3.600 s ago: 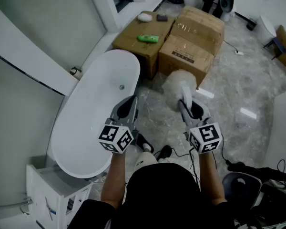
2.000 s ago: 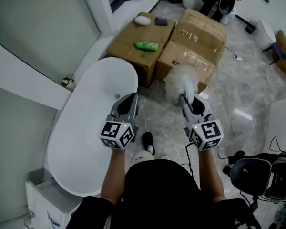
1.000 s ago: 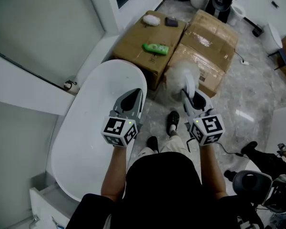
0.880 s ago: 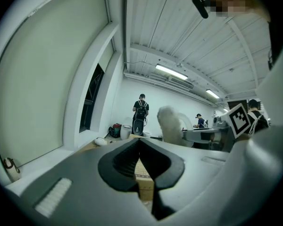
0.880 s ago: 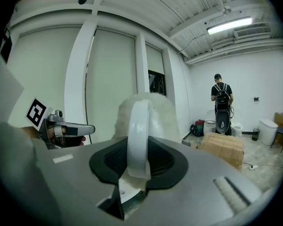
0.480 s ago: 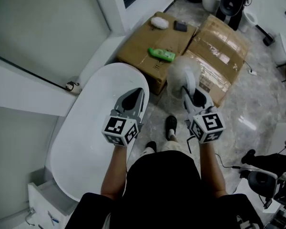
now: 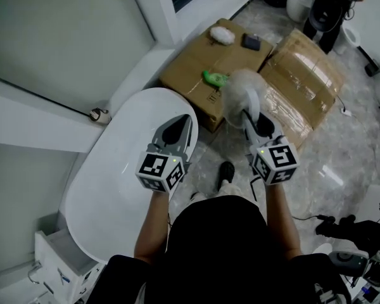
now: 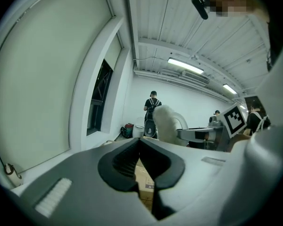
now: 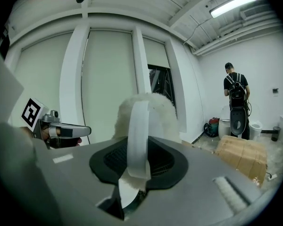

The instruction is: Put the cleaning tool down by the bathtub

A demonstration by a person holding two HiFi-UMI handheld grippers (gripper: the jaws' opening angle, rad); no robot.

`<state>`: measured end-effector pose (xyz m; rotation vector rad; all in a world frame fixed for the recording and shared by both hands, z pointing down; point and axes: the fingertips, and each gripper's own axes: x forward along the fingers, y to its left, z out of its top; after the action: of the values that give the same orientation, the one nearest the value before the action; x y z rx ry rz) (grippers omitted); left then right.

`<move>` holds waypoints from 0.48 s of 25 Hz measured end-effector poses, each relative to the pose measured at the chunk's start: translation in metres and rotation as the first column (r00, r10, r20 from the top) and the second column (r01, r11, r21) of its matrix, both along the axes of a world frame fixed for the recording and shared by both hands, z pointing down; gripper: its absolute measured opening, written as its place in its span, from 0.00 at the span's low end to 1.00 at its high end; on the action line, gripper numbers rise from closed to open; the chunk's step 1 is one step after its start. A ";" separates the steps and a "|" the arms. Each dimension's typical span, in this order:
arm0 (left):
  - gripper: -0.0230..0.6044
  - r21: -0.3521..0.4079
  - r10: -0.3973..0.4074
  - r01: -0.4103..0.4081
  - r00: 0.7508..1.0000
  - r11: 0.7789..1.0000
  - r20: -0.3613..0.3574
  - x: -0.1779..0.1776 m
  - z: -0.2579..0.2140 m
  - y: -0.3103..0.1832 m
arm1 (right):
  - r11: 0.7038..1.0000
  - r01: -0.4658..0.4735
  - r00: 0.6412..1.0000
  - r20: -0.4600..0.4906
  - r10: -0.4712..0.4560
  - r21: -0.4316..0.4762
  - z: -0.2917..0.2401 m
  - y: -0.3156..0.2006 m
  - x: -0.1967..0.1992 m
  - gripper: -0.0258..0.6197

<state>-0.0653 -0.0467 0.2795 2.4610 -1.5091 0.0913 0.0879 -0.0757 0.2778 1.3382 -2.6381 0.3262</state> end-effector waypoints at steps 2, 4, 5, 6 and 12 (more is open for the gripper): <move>0.03 -0.008 -0.023 0.023 1.000 1.000 0.002 0.004 0.003 -0.011 | 1.000 0.026 1.000 -0.001 -0.026 -0.009 0.005 -0.016 0.002 0.18; 0.03 -0.017 -0.050 0.050 0.999 0.999 0.005 0.005 0.006 -0.022 | 0.998 0.055 0.998 -0.003 -0.055 -0.019 0.009 -0.031 0.002 0.18; 0.03 -0.020 -0.064 0.064 0.998 0.998 0.006 0.006 0.007 -0.027 | 0.997 0.070 0.998 -0.005 -0.070 -0.024 0.011 -0.038 0.001 0.18; 0.03 -0.022 -0.077 0.078 0.997 0.997 0.007 0.006 0.008 -0.032 | 0.996 0.083 0.996 -0.007 -0.084 -0.029 0.014 -0.045 0.001 0.18; 0.03 -0.042 -0.160 0.160 0.987 0.986 0.011 0.006 0.019 -0.050 | 0.982 0.176 0.983 -0.040 -0.179 -0.074 0.039 -0.073 -0.005 0.18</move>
<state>-0.0596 -0.0965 0.2984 2.2995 -1.6833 0.1026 0.0829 -0.1485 0.3171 1.0668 -2.6560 0.3550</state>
